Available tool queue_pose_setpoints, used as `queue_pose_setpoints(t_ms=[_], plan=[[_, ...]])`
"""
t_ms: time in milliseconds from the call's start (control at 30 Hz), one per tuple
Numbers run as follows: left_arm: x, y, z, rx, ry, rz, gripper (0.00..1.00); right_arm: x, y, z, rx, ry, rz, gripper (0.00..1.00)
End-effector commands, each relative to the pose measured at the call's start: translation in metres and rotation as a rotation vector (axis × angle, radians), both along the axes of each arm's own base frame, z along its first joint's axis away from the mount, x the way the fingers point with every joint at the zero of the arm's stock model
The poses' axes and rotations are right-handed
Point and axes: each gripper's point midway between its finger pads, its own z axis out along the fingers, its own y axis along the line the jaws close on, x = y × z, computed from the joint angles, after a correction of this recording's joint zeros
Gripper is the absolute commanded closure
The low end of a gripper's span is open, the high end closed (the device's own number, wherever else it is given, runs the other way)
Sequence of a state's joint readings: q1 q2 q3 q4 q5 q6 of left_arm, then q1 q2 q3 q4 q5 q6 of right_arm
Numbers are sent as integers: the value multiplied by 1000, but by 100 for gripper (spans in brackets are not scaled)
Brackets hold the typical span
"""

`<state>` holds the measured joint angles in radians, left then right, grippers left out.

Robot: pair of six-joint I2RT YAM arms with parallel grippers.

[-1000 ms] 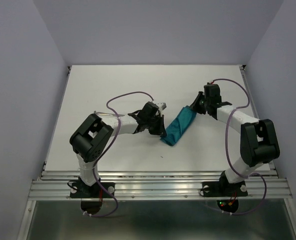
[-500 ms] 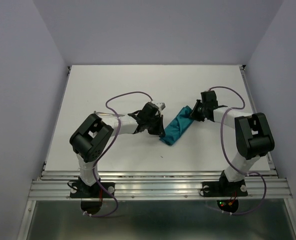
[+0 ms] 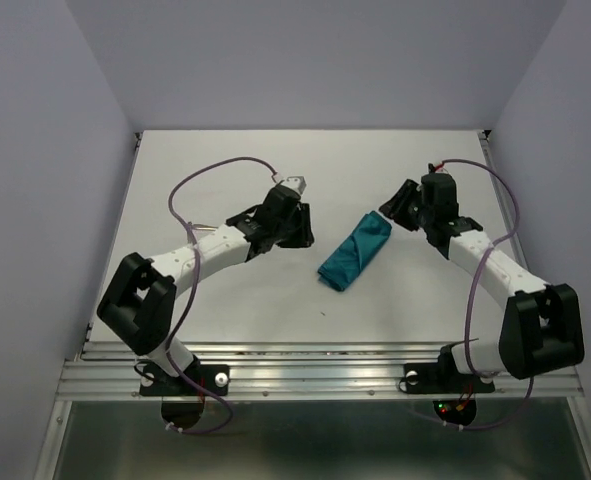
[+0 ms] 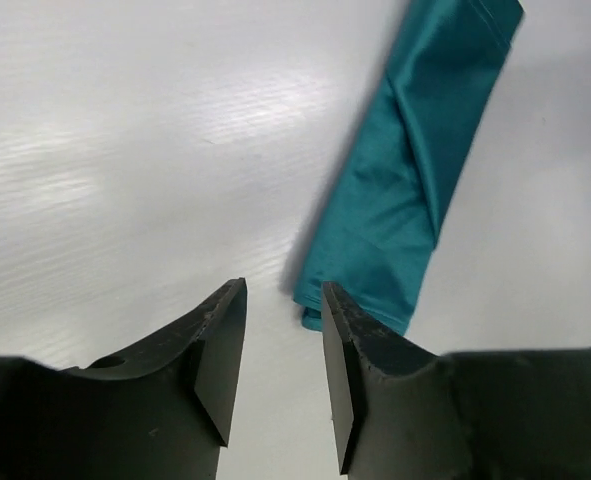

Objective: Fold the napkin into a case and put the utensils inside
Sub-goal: Turn over the smaller rectangle-folded napkin at the center of the board, then move the knife to the center of the board.

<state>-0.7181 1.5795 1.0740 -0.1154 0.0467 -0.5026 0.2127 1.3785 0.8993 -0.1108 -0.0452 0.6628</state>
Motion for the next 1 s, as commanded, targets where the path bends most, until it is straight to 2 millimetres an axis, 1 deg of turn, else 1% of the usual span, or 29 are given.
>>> queue_pose_setpoints(t_ms=[0, 33, 67, 100, 133, 167, 200, 233, 267, 300, 333, 367, 400, 467, 500, 533, 567, 600, 633, 667, 733, 767, 800, 833, 867, 900, 933, 967], plan=[[26, 59, 20, 108, -61, 225, 52, -24, 4, 10, 40, -28, 17, 53], [34, 82, 18, 125, -44, 321, 52, -32, 6, 7, 39, -18, 30, 50], [36, 94, 15, 135, -32, 368, 52, -36, 6, 13, 43, -28, 33, 50], [35, 110, 9, 165, 0, 418, 47, -39, 6, 13, 43, -26, 40, 48], [39, 128, 4, 186, 19, 526, 45, -42, 5, 12, 35, -19, 44, 47], [41, 142, 1, 208, 36, 584, 45, -45, 5, 11, 32, -15, 47, 45], [41, 164, -6, 244, 72, 654, 42, -47, 4, 15, 31, -30, 50, 43], [42, 174, -9, 252, 86, 700, 39, -49, 3, 14, 27, -31, 51, 42], [43, 185, -12, 257, 93, 750, 38, -50, 3, 14, 27, -33, 53, 42], [45, 200, -15, 262, 108, 803, 38, -52, 4, 14, 28, -34, 60, 41], [46, 207, -16, 250, 115, 844, 33, -52, 4, 13, 25, -34, 64, 41], [48, 213, -15, 243, 117, 866, 31, -52, 4, 13, 25, -32, 65, 41], [52, 224, -17, 244, 123, 913, 20, -52, 5, 11, 27, -27, 72, 41], [58, 233, -16, 231, 123, 963, 19, -52, 6, 8, 28, -27, 79, 41], [67, 240, -17, 226, 131, 998, 19, -52, 8, 7, 32, -26, 87, 41], [77, 243, -10, 215, 121, 1019, 19, -52, 9, 6, 32, -25, 91, 41], [82, 245, -10, 214, 128, 1039, 19, -52, 9, 5, 32, -22, 94, 41], [86, 247, -12, 214, 142, 1055, 19, -52, 9, 3, 32, -19, 95, 41], [96, 249, -15, 230, 164, 1064, 21, -53, 9, 1, 32, -14, 97, 41], [92, 251, -27, 260, 199, 1065, 22, -54, 10, 0, 32, -11, 100, 41], [104, 250, -34, 285, 236, 1082, 25, -55, 10, -3, 32, -5, 103, 41], [114, 248, -27, 269, 225, 1088, 26, -56, 10, -4, 31, -2, 105, 41], [116, 245, -38, 283, 251, 1081, 27, -56, 10, -4, 31, -2, 107, 41], [120, 241, -41, 272, 265, 1074, 27, -57, 10, -6, 27, 3, 108, 41], [126, 239, -38, 259, 262, 1073, 27, -57, 10, -5, 26, 2, 109, 41], [123, 238, -48, 272, 298, 1087, 27, -57, 9, -6, 22, 6, 110, 41], [122, 238, -52, 286, 312, 1086, 27, -57, 9, -5, 21, 4, 107, 41], [125, 237, -51, 281, 320, 1097, 27, -56, 9, -5, 20, 4, 106, 41]])
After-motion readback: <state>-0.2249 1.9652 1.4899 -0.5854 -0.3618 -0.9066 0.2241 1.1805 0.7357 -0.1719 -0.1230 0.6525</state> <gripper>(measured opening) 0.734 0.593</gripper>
